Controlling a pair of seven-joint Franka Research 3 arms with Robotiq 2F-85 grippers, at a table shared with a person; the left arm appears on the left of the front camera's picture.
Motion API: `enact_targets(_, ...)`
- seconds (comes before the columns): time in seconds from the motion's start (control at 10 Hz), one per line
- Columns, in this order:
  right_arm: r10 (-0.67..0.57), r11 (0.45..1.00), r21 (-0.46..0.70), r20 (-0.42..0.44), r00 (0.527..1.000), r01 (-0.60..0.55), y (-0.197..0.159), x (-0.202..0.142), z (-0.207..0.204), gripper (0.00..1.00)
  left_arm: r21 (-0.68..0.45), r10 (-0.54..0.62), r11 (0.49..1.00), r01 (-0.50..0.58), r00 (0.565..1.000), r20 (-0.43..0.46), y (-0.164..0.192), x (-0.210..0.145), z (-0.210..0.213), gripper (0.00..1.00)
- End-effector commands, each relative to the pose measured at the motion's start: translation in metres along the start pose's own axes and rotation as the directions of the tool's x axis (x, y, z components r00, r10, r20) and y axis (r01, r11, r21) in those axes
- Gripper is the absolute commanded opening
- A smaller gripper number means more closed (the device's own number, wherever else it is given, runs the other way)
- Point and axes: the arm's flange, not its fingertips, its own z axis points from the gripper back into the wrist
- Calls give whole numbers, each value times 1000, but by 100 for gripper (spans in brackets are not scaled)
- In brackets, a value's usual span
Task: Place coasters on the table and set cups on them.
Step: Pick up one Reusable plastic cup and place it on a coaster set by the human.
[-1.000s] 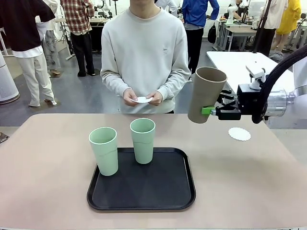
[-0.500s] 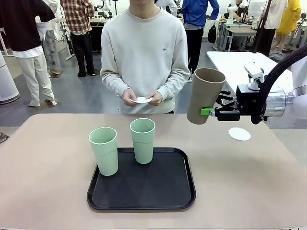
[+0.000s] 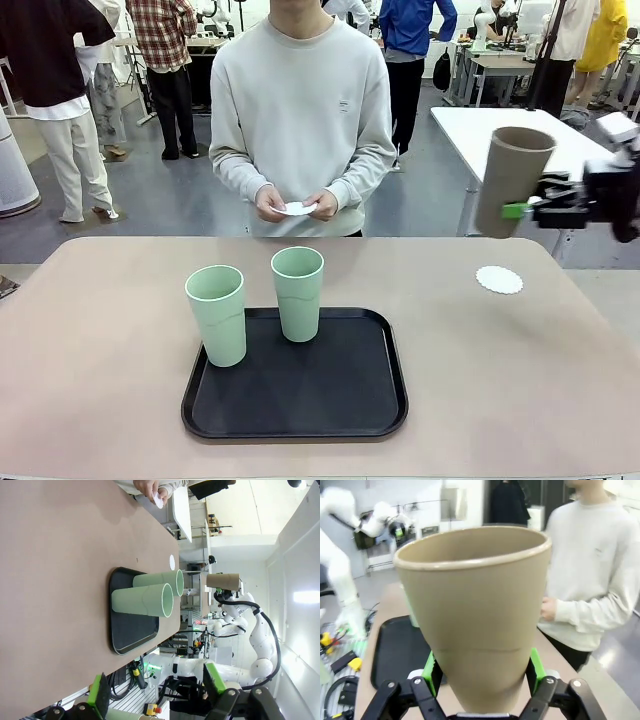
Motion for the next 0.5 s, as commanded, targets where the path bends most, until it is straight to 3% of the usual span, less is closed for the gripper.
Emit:
enact_targets(0.0, -61, 996, -67, 43, 997, 64, -6, 3, 41, 82, -8, -4, 1000, 4, 1000, 6, 0, -1, 2, 100)
enact_targets(0.3, -105, 984, -138, 49, 993, 111, -19, -7, 80, 82, -8, -4, 1000, 4, 1000, 6, 0, -1, 2, 100)
enact_targets(0.4, -72, 986, -137, 130, 989, 90, -20, -6, 74, 82, -8, -4, 1000, 4, 1000, 6, 0, -1, 2, 100)
